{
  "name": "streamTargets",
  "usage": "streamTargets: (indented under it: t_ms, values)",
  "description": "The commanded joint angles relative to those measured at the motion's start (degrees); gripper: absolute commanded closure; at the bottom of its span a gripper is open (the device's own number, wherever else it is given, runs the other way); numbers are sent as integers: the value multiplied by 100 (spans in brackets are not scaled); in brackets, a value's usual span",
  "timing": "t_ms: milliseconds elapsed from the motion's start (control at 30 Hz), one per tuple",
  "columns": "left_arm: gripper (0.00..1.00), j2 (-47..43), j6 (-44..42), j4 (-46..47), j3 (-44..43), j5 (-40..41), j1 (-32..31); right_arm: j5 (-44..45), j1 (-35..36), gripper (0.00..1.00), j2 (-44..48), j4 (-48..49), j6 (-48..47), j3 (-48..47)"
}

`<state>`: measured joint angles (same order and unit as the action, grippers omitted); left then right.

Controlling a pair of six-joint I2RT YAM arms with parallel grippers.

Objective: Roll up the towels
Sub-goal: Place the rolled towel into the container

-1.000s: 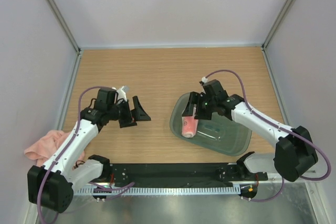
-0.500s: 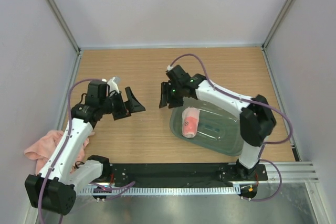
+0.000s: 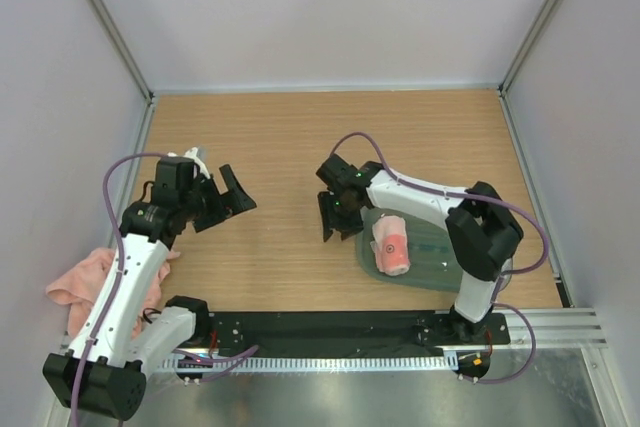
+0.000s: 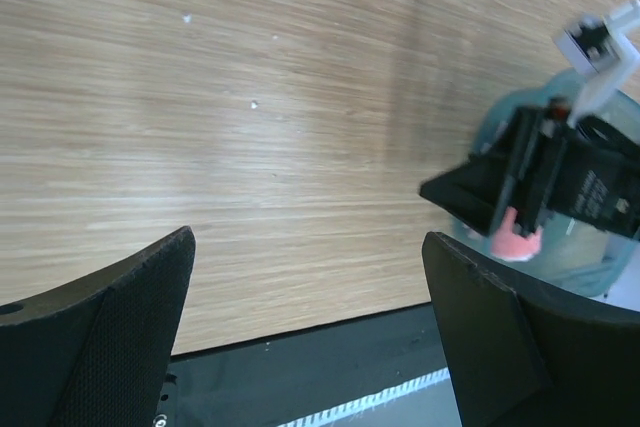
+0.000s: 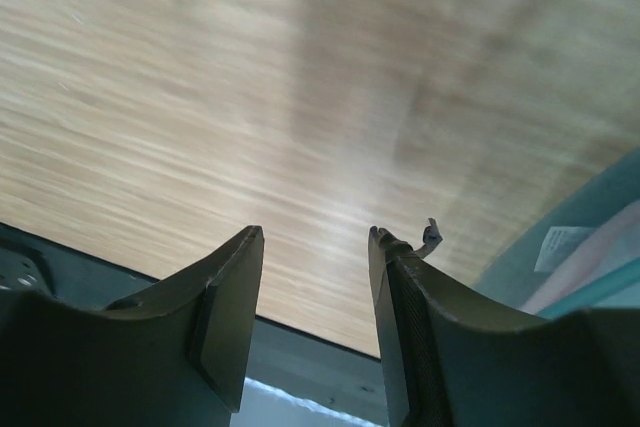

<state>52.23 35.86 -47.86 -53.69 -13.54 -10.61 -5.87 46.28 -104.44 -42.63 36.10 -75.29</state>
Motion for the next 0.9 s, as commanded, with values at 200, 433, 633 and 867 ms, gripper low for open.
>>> streamTargets:
  t_ms: [200,433,633,867]
  values:
    - [4,-55,132,-242,-71,677,68,359,-364,46,1953,-369,-234,1876]
    - [2,147,194,-681,-89,1266,286,34,-1130,46,2604,-360,-656,2370]
    - [2,385,-113,-830,-80,1161,1034,-309,-1130,45,2517,-386,-806,1852]
    - [2,824,-369,-1024,-54,1056,2781,-582,-1077,43,2455,-412,-911,1368]
